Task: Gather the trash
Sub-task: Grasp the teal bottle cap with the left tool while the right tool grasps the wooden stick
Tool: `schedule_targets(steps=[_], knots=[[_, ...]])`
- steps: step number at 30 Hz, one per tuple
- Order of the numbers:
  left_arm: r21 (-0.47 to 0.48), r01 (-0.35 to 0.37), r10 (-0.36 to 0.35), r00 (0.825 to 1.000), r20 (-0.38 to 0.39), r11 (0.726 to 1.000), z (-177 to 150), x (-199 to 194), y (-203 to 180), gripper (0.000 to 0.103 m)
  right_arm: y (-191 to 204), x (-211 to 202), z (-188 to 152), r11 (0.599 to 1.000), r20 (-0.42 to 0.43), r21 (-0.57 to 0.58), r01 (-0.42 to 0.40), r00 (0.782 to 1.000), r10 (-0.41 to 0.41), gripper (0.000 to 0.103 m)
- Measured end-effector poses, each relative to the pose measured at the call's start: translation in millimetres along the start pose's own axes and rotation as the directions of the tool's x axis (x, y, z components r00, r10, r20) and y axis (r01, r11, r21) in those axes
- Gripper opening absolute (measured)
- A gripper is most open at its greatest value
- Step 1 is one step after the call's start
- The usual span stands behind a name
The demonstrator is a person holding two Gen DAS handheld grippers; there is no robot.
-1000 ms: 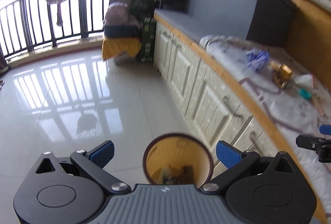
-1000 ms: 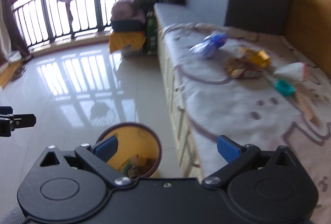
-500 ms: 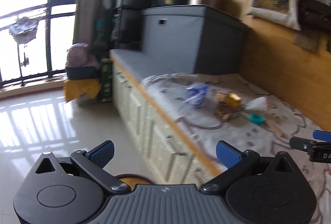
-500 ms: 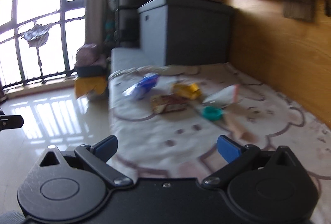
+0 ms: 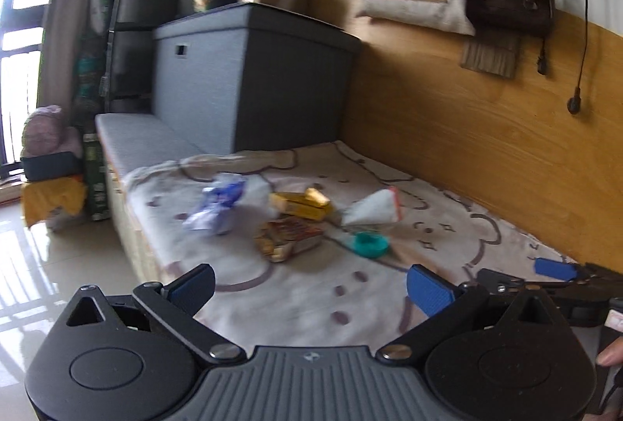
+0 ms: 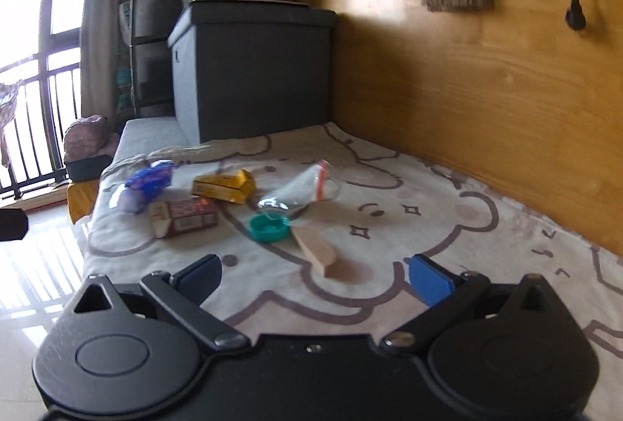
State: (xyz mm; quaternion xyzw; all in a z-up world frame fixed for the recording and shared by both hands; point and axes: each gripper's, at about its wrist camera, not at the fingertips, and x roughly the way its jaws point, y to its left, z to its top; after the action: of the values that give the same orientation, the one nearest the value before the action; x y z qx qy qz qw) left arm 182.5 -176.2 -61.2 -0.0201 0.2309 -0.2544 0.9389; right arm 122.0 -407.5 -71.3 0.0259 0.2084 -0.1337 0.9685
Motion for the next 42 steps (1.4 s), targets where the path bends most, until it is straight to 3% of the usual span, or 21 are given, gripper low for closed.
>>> schedule_targets(steps=[3,6,10,16,20,30,33,37,42], knots=[[0.0,0.031,-0.031,0.999,-0.013,1.0,3,23,-14,0.103,-15,19,0,0.999,-0.011,0.052,-0.006,1.0,0.007,0.102],[0.0,0.061,-0.061,0.998,-0.022,0.998,5,47,-26,0.103,-28,41,0,0.994,-0.028,0.097,-0.04,0.999,0.043,0.089],[-0.008,0.091,-0.092,0.995,-0.045,0.996,7,78,-36,0.103,-35,67,-2,0.992,-0.04,0.111,-0.06,0.997,0.065,0.083],[-0.026,0.097,-0.098,0.992,-0.078,0.995,6,118,-40,0.103,-35,109,-6,0.987,-0.092,0.115,-0.111,0.988,0.121,0.063],[-0.04,0.102,-0.106,0.991,-0.087,0.994,6,139,-38,0.103,-32,130,-9,0.986,-0.106,0.105,-0.128,0.985,0.139,0.056],[0.004,0.093,-0.092,0.988,-0.125,0.996,3,188,-47,0.103,-45,152,-13,0.964,-0.126,0.189,-0.186,0.969,0.212,0.027],[0.034,0.085,-0.079,0.986,-0.15,0.996,2,202,-53,0.103,-53,149,-14,0.953,-0.118,0.222,-0.205,0.965,0.235,0.026],[0.108,0.065,-0.045,0.983,-0.179,0.992,1,221,-63,0.102,-54,141,-14,0.966,-0.127,0.173,-0.192,0.968,0.215,0.025],[0.173,0.055,-0.017,0.977,-0.213,0.983,0,243,-74,0.08,-60,130,-11,0.978,-0.136,0.124,-0.168,0.973,0.184,0.024]])
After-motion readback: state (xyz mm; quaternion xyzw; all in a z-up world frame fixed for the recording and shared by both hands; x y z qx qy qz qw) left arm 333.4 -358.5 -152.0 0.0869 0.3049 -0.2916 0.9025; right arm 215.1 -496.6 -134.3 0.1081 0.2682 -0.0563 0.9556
